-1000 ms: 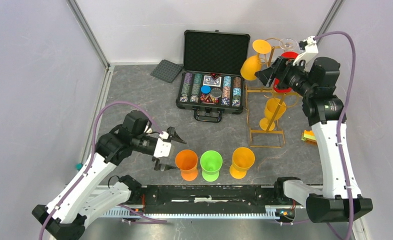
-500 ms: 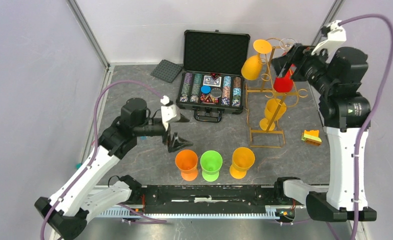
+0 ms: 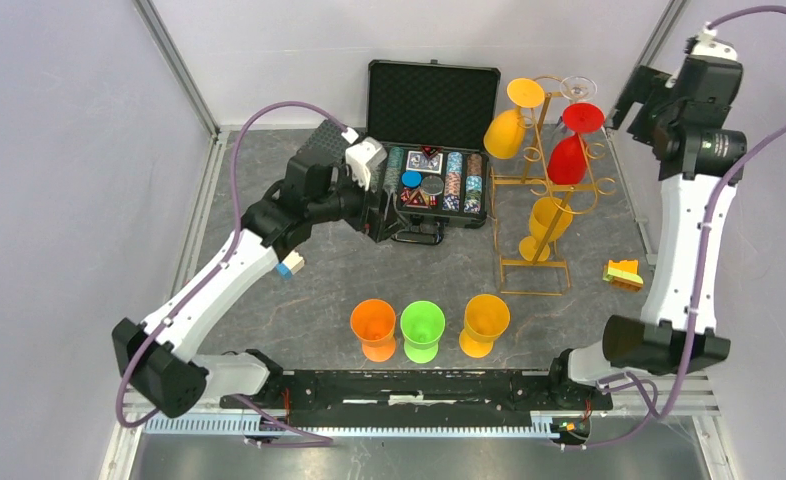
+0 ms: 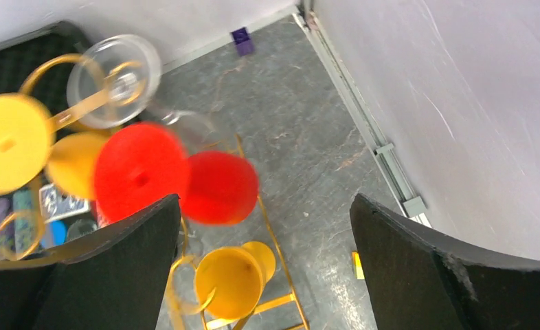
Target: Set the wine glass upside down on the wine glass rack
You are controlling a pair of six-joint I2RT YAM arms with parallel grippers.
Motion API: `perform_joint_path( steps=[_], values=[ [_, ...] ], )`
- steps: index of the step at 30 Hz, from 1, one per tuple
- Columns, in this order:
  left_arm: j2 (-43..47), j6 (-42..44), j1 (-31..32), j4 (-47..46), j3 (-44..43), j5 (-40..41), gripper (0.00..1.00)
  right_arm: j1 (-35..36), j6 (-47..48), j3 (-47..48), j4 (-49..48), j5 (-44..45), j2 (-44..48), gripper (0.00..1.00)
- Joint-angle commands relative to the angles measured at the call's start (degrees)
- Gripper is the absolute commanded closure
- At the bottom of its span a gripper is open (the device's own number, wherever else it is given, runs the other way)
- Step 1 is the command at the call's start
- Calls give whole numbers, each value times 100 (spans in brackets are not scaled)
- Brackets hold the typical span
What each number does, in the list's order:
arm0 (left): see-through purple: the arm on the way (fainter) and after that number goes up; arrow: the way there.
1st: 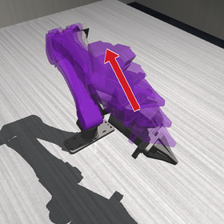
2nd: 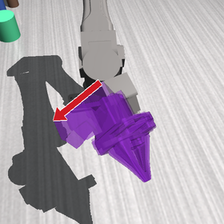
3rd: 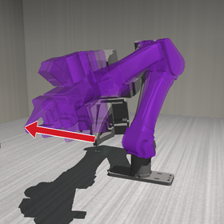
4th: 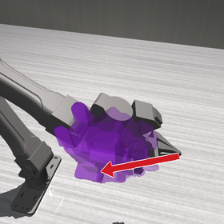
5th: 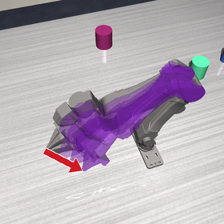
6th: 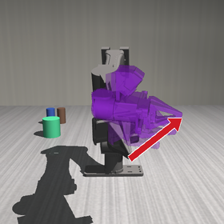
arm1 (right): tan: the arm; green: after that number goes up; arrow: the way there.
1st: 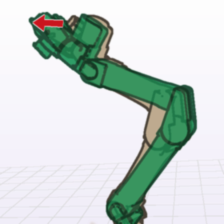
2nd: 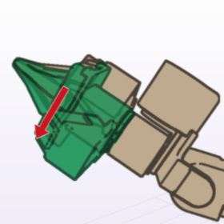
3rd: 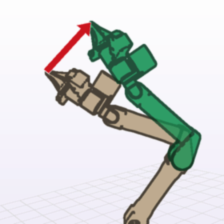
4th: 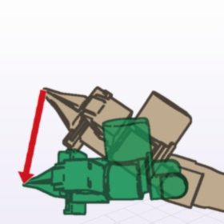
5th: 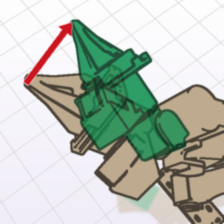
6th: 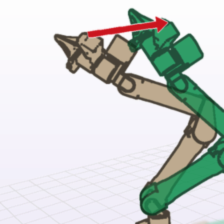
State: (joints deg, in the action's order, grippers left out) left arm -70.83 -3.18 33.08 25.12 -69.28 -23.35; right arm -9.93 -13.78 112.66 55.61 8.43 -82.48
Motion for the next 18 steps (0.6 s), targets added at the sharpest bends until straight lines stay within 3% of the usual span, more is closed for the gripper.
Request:
perform_joint_path(
  steps=[1,3,7,10,13,18],
  values=[
    [-603,-1186,-55,-50,-762,114,0,-1156,-732,-331,-1136,-1397,-94,2],
    [-925,-1501,-73,304,-1174,11,0,-1486,-1002,15,-1211,-1687,-348,2],
    [-1391,-1823,-78,1052,-1953,99,0,-1524,-617,-105,-826,-883,-468,2],
    [-1432,-2151,-107,1236,-2073,150,0,-1538,-104,-1257,-947,-746,-68,2],
    [-1379,-2444,-115,1257,-1963,183,0,-1573,298,-2643,-1241,-1195,590,2],
    [-1171,-2823,-113,1255,-1655,347,0,-1573,115,-4326,-1401,-1025,1345,2]
  ],
)
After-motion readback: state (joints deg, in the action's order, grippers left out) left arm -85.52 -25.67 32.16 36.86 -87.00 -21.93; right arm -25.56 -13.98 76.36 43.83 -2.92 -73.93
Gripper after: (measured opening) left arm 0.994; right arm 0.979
